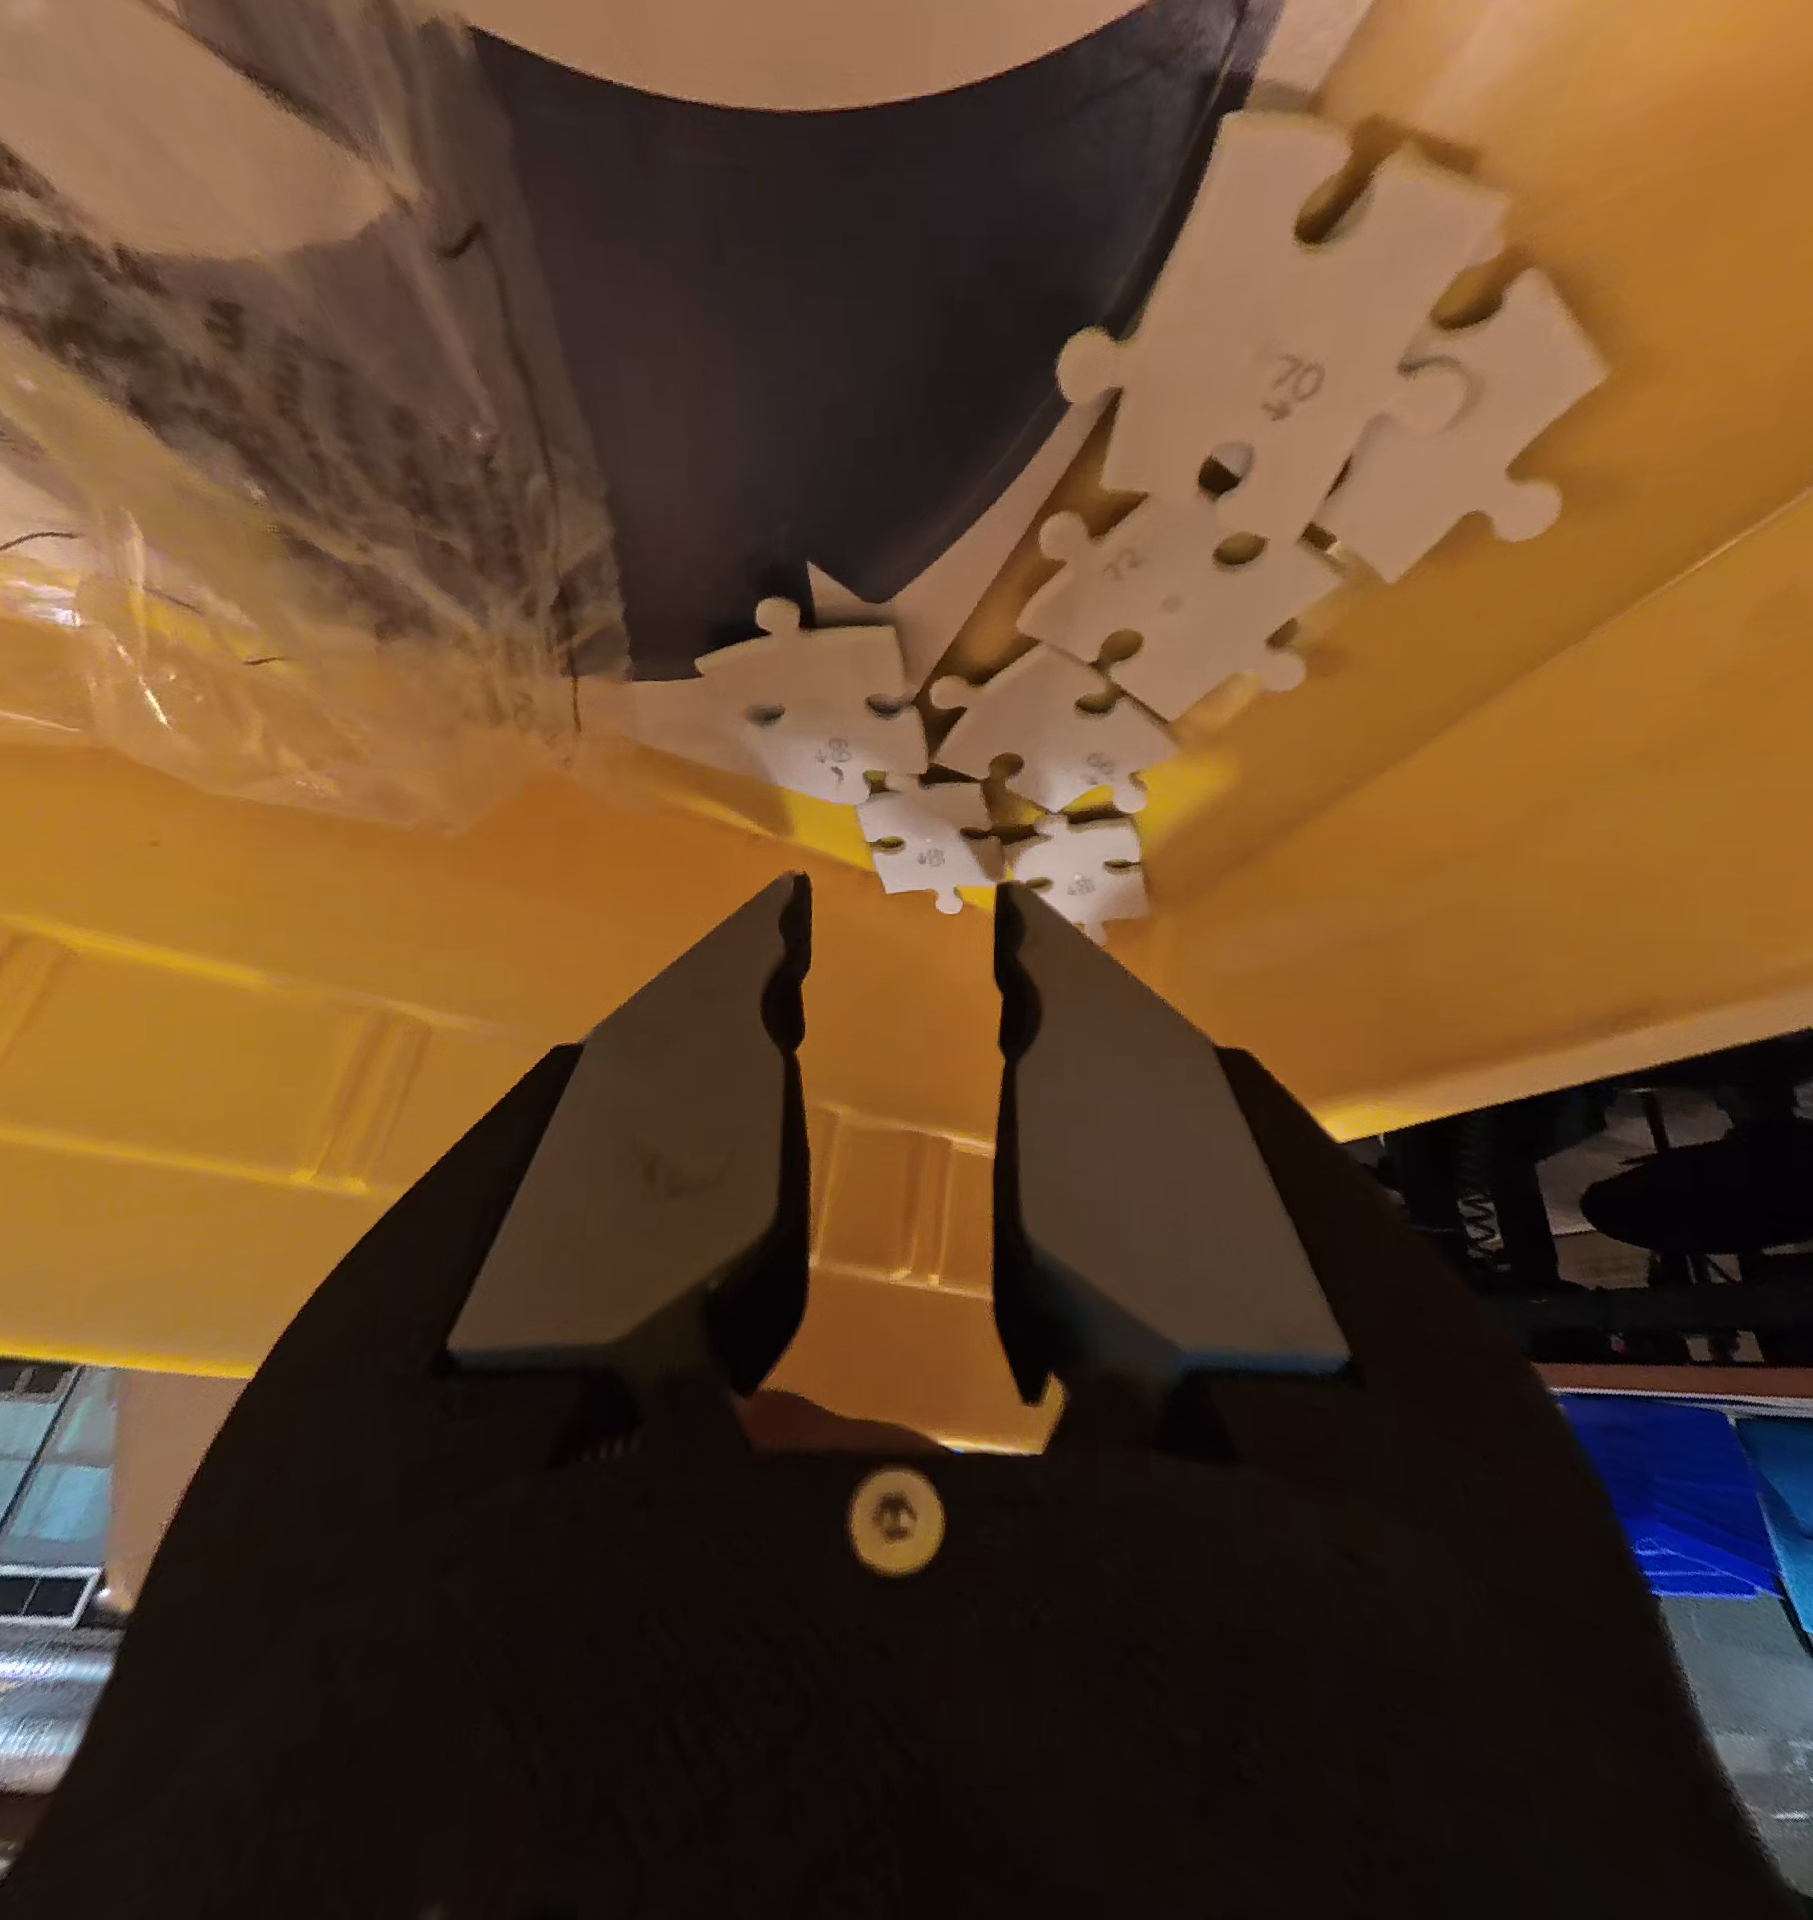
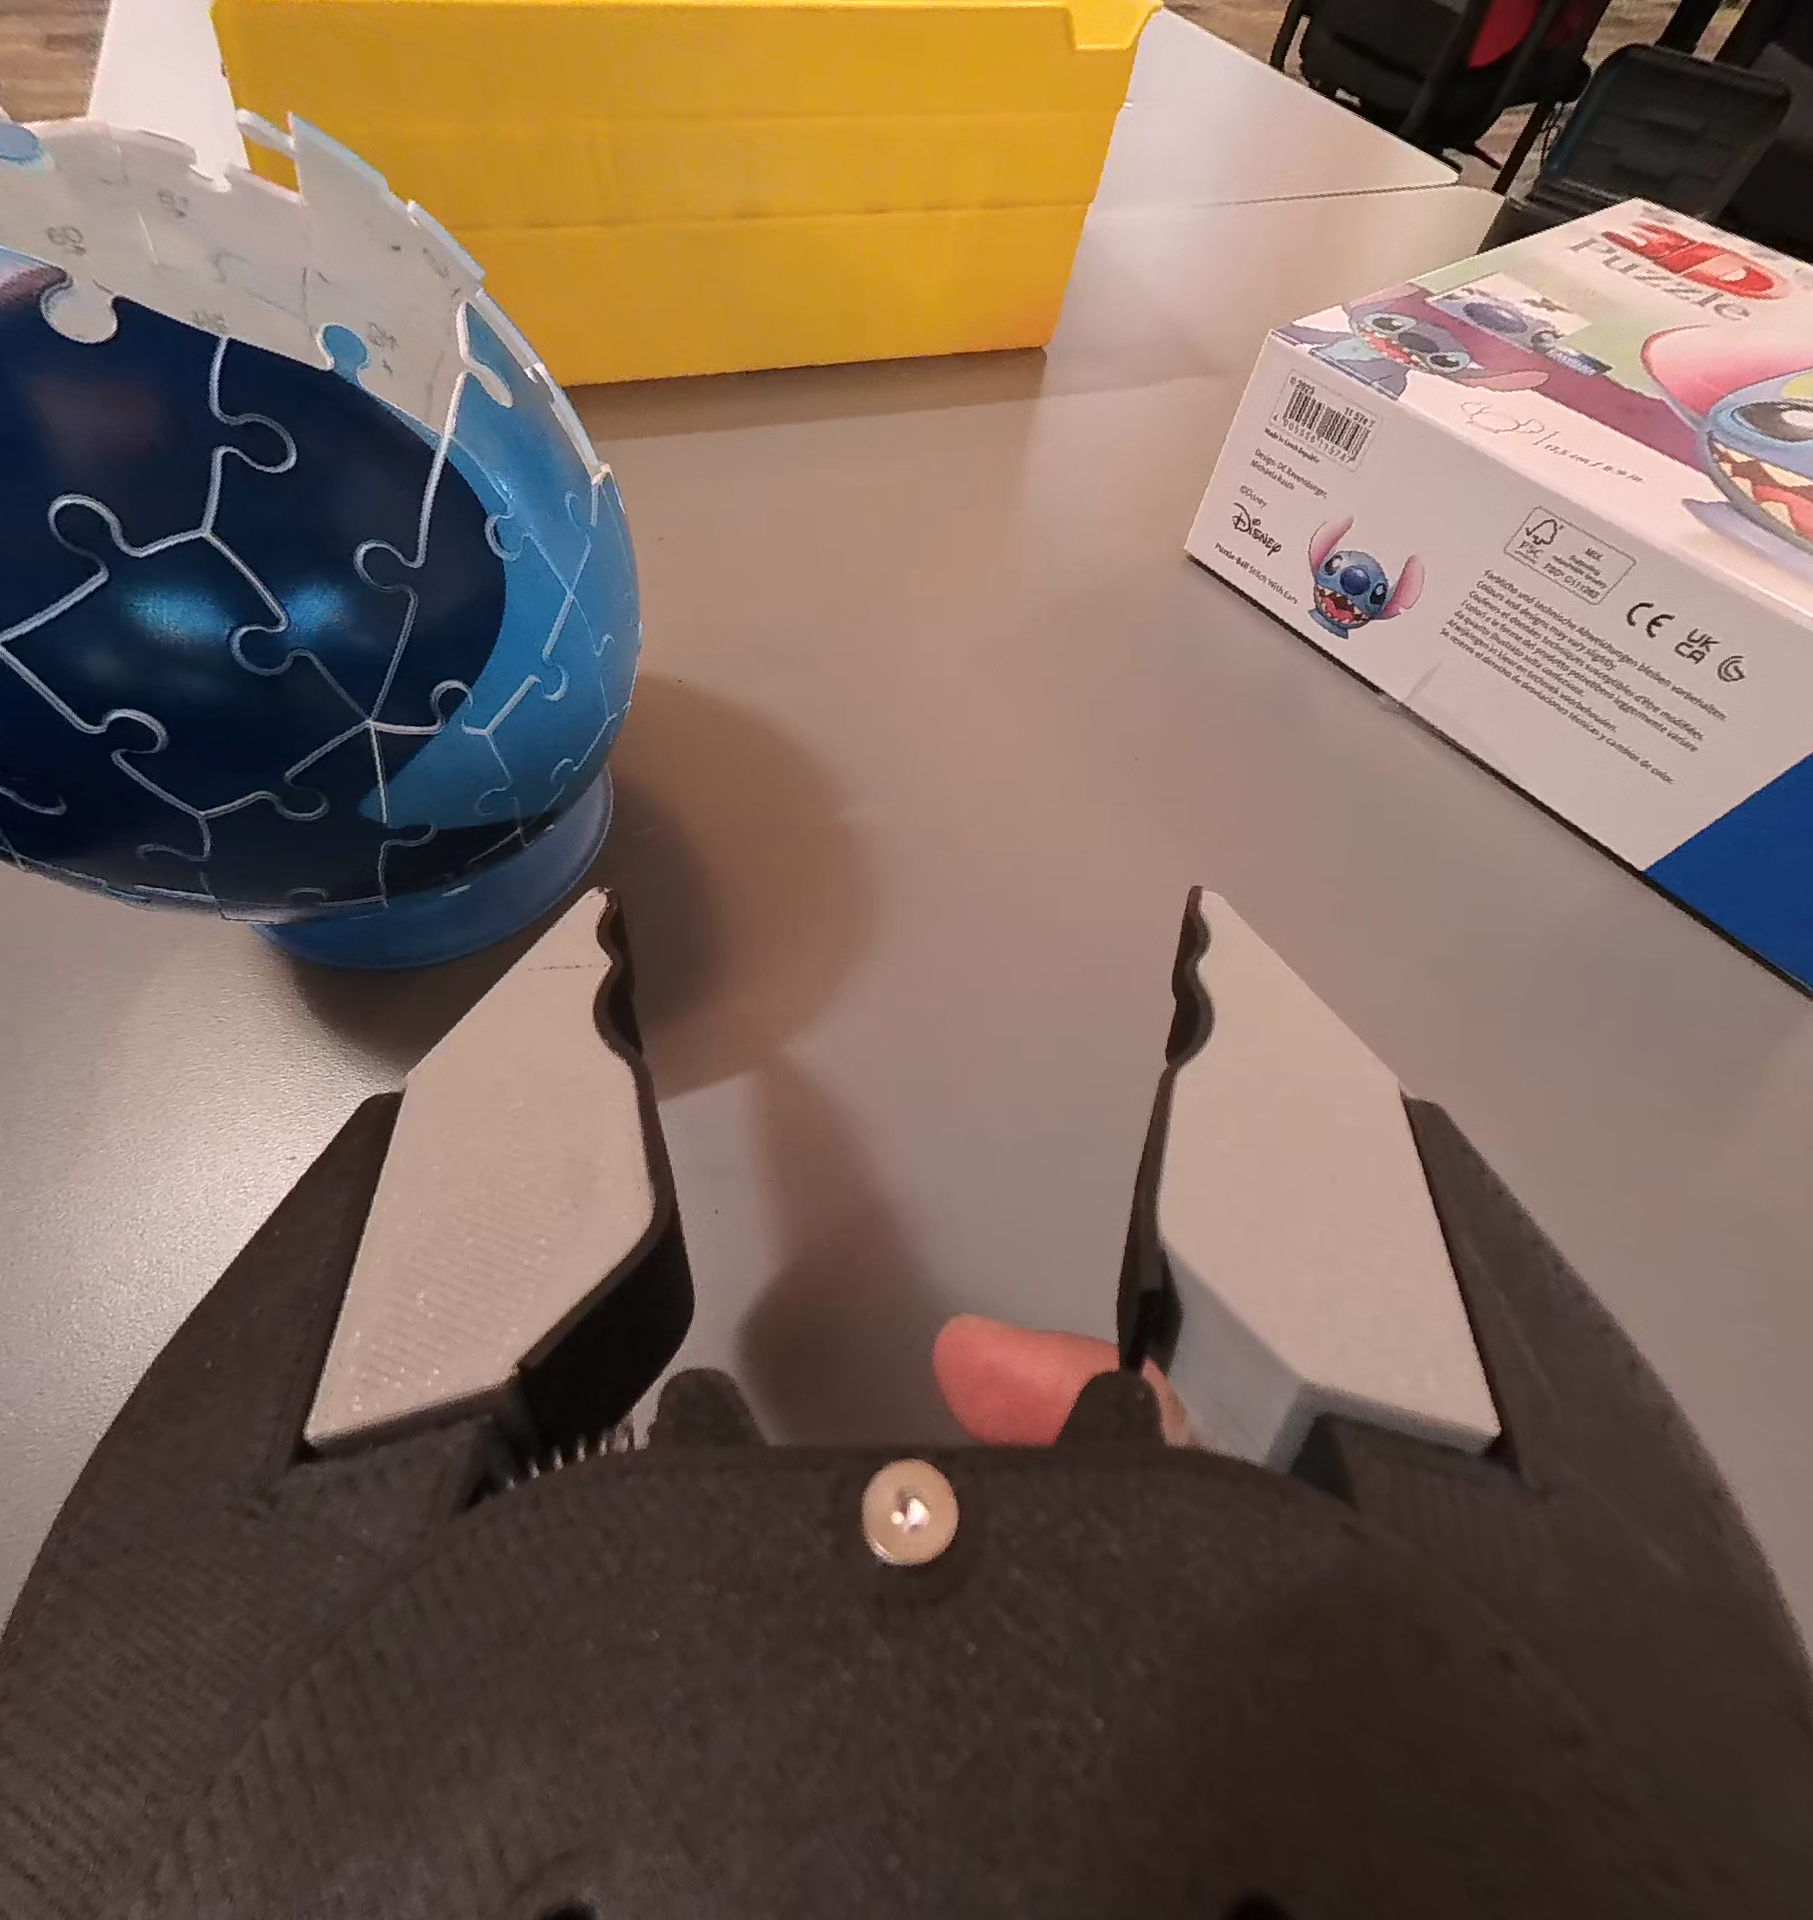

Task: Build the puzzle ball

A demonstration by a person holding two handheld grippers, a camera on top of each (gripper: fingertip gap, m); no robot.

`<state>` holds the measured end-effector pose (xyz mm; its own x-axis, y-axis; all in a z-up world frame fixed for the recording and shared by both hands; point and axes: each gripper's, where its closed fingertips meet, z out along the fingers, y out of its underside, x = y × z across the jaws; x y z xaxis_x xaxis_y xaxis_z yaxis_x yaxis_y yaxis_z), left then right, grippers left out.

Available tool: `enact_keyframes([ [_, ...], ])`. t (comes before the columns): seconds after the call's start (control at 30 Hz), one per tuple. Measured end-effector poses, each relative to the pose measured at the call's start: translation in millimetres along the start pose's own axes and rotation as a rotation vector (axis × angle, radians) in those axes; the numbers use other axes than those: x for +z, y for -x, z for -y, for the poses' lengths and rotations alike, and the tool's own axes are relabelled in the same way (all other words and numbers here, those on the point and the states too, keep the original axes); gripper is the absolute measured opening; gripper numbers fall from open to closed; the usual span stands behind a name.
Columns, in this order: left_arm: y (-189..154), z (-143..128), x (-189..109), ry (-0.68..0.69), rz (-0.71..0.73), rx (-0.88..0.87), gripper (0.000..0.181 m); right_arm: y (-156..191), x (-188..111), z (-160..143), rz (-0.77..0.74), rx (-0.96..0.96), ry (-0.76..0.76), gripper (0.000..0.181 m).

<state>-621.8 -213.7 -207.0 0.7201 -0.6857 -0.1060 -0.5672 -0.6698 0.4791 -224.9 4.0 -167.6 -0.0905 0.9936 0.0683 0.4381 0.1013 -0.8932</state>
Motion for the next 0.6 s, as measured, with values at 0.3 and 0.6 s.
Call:
enact_keyframes([
  [0.3, -5.1, 5.5, 2.5, -0.053, -0.051, -0.055, 0.027, 0.4, 0.4, -0.8, -0.001, -0.005, 0.006, 0.101],
  [0.6, 2.5, 8.2, -7.1, -0.108, -0.049, -0.096, 0.032, 0.3, 0.5, -1.3, -0.002, -0.005, 0.010, 0.101],
])
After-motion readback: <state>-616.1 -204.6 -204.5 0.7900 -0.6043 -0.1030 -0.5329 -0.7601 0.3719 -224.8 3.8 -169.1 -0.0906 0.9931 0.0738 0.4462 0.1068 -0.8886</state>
